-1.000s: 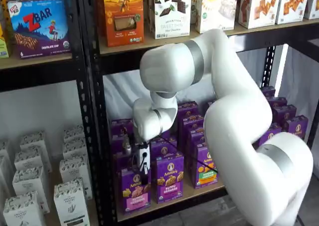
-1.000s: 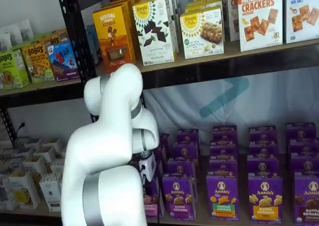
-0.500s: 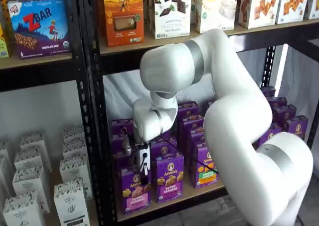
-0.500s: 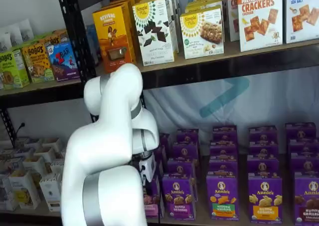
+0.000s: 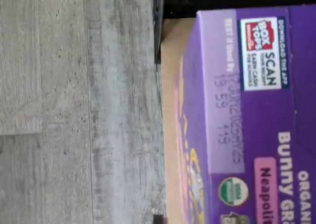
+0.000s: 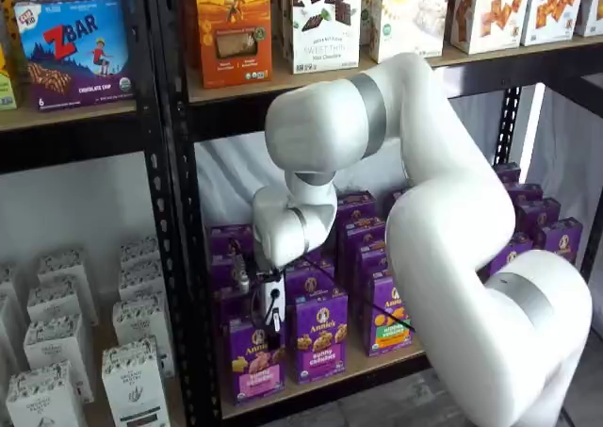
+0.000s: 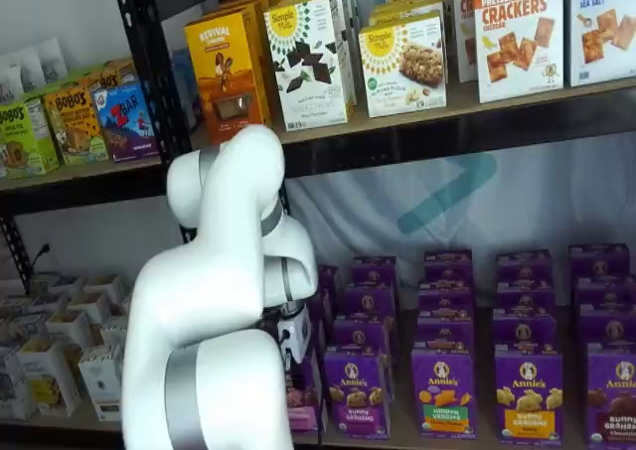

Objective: Pick up the purple box with a pink patch in the middle, on the bottom shelf, the first box from the left

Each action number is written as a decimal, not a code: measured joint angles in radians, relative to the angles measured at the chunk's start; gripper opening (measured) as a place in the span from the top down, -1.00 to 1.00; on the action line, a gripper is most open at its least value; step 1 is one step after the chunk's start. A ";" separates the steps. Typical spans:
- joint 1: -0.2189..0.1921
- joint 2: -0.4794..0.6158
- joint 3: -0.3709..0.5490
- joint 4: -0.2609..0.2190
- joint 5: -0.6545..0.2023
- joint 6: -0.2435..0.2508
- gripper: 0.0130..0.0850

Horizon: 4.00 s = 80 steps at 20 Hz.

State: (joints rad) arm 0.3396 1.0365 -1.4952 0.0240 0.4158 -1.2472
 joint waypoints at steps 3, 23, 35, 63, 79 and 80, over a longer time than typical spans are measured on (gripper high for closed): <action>0.000 -0.002 0.002 0.002 0.002 -0.001 0.00; 0.001 -0.014 0.019 0.004 -0.004 -0.002 0.44; 0.001 -0.014 0.016 -0.002 0.000 0.003 0.56; 0.017 -0.265 0.328 -0.120 -0.057 0.126 0.56; 0.007 -0.547 0.578 -0.159 -0.026 0.151 0.56; 0.006 -0.561 0.589 -0.164 -0.022 0.155 0.56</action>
State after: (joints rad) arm 0.3455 0.4756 -0.9063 -0.1404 0.3939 -1.0923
